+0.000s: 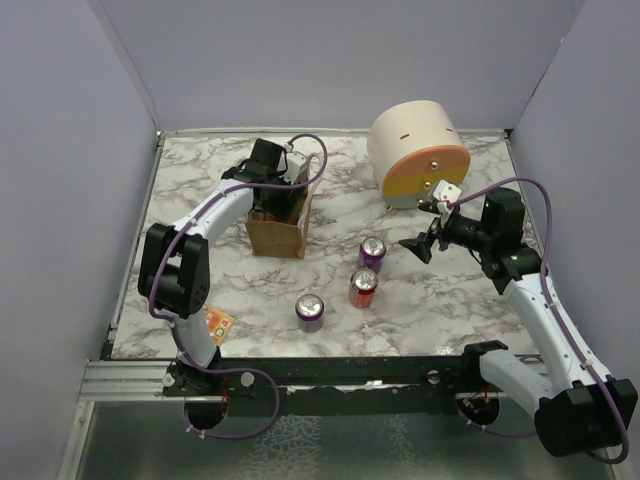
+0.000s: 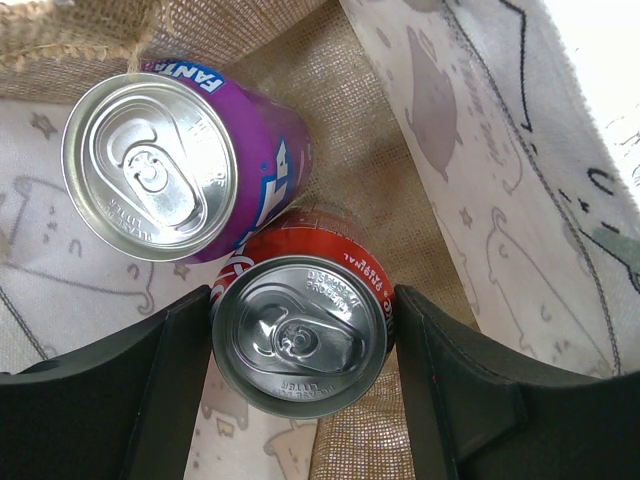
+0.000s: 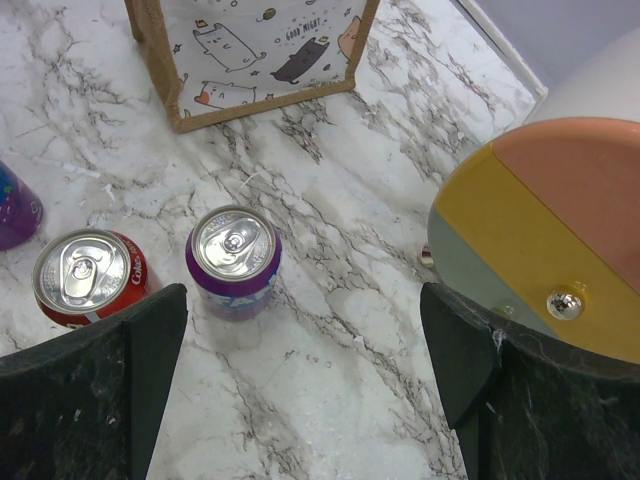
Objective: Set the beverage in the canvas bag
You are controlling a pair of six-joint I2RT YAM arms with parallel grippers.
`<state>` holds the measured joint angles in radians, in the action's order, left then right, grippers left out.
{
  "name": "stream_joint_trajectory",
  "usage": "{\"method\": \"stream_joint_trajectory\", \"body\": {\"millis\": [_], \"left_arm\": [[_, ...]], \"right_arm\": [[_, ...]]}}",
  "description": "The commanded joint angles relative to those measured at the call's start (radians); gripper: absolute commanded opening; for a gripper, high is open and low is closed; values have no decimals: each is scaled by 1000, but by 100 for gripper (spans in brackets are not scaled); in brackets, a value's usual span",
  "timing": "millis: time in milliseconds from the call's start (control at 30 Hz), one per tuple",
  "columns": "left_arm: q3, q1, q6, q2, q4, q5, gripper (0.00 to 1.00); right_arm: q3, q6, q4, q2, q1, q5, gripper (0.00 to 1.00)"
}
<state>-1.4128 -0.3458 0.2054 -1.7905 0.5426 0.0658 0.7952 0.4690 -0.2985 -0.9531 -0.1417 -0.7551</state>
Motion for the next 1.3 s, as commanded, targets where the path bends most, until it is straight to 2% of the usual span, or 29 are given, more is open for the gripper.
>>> {"method": "stream_joint_trajectory", "body": {"millis": [0,133,500,533,633,767,1267], "left_arm": [[-44,17,-26,-7,-47,22,0],[-42,28,-38,-18,-39,28,3],[-31,35,-32,-4,-37,8,31],[-35,36,-29,-4,-32,8,34],[-41,36,-26,1,-22,3,52],[-40,36,-26,11,-19,-2,65],[-62,35,-27,35,3,-15,81]], "right_arm": [[-8,8,7,14,5,-4,100],[-8,8,7,14,5,-3,100],[-8,8,8,13,6,-4,100],[-10,8,7,13,5,-3,100],[-10,8,8,13,6,-3,100],[-9,8,9,14,5,-4,100],[-10,7,9,12,6,-2,100]]}}
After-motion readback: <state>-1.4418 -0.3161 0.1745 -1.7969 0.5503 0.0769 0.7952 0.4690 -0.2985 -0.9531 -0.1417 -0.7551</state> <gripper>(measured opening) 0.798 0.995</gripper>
